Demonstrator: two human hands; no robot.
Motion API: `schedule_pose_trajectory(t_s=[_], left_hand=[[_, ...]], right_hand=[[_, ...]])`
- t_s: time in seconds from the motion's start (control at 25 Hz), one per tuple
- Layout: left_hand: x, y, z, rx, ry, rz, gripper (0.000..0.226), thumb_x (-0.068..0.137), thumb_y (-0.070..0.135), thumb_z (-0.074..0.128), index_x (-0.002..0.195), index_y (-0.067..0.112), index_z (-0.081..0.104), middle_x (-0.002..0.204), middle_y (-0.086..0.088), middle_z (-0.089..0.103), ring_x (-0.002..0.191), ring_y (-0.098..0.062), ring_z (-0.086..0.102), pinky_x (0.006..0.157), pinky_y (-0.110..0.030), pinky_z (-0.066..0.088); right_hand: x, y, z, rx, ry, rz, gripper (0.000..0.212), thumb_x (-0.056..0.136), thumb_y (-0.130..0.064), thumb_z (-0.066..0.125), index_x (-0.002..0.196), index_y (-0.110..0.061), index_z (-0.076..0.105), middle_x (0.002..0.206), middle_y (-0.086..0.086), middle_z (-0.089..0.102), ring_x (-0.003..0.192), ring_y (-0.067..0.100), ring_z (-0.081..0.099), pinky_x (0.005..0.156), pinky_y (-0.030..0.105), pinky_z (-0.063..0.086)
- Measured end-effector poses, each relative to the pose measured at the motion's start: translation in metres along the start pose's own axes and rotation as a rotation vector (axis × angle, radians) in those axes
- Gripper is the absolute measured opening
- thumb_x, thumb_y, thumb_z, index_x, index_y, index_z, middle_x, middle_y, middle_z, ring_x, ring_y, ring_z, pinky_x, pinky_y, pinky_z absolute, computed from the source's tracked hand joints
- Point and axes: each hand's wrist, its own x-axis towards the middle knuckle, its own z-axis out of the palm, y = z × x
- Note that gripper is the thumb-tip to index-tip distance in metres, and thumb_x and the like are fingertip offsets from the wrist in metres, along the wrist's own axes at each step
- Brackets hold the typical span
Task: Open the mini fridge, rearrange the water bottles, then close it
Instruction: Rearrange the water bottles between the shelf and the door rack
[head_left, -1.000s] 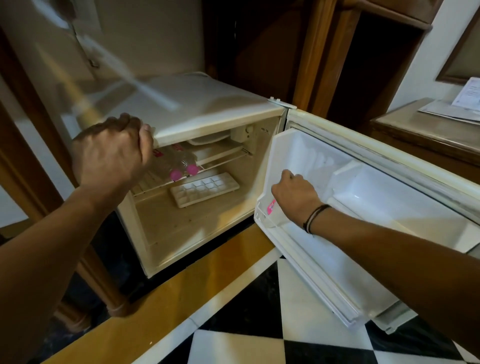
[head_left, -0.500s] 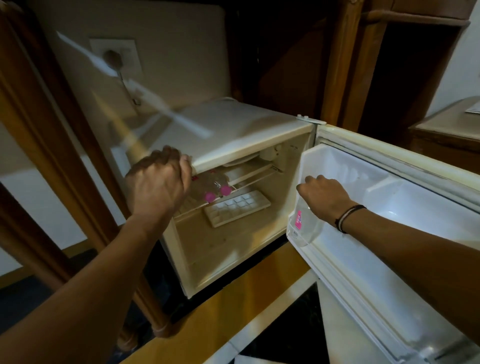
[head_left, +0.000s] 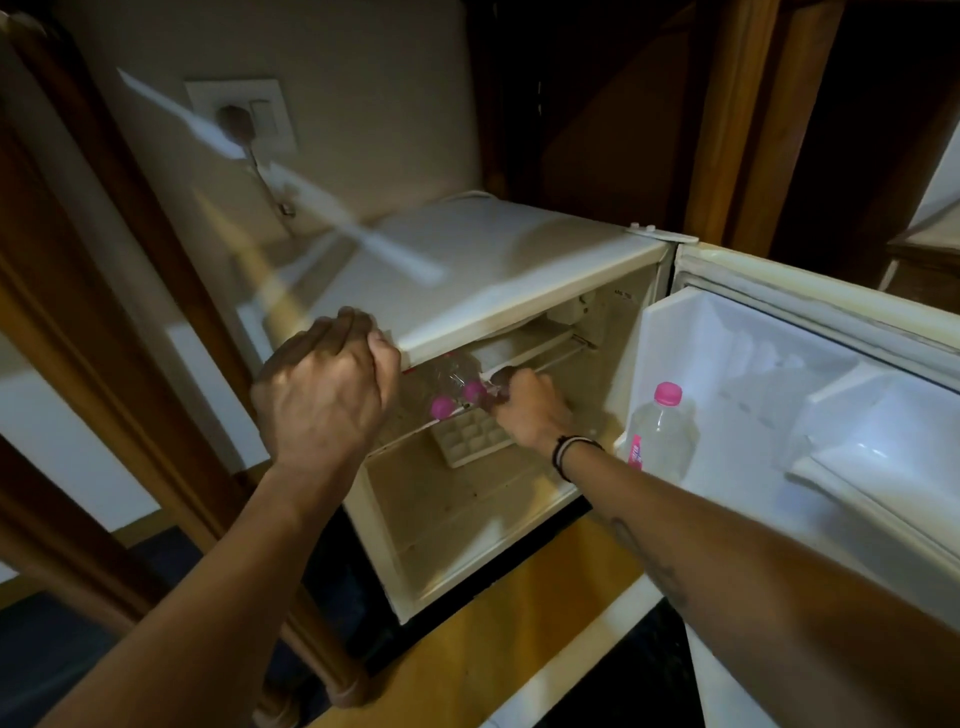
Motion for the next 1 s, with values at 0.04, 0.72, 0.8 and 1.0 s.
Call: schedule_pose_trajectory(t_s=[0.04,0.72,0.8,1.0], left_hand=[[-0.001,-0.001,0.003,-0.006,0.002,-0.008,0.050,0.112,0.028,0.038,0.097,0.004,0.079,0.085,-0.018,0.077,0.071,-0.034,0.074,0.067,-0.039,0.057],[-0.003,-0.003,-0.002,-0.097,-0.041,-0.027,0.056,0.113,0.030,0.034,0.116,0.000,0.081,0.106,-0.024,0.082,0.086,-0.038,0.080,0.073,-0.046,0.063],[-0.004,-0.001,-0.003,-0.116,-0.039,-0.040,0.056,0.113,0.031,0.033,0.114,0.001,0.080,0.101,-0.024,0.080,0.080,-0.038,0.077,0.069,-0.045,0.061],[-0.003,-0.005,0.001,-0.126,-0.048,-0.032,0.059,0.115,0.037,0.025,0.122,0.005,0.074,0.101,-0.023,0.075,0.081,-0.037,0.071,0.069,-0.048,0.058]], right_hand=[[0.006,-0.003,0.014,0.064,0.008,0.022,0.026,0.085,-0.044,0.077,0.094,-0.020,0.070,0.099,0.006,0.072,0.093,0.029,0.070,0.078,0.039,0.059],[-0.029,0.005,-0.058,0.335,0.428,0.006,0.020,0.088,-0.013,0.077,0.107,-0.018,0.078,0.102,0.000,0.077,0.096,0.019,0.071,0.083,0.034,0.060],[-0.041,0.006,-0.091,0.283,0.426,-0.089,0.026,0.087,-0.013,0.079,0.112,-0.018,0.077,0.108,0.000,0.076,0.100,0.018,0.069,0.088,0.035,0.059],[-0.066,-0.004,-0.170,-0.187,0.235,-0.321,0.013,0.083,-0.014,0.081,0.096,-0.014,0.080,0.091,0.000,0.075,0.083,0.012,0.064,0.076,0.029,0.053]])
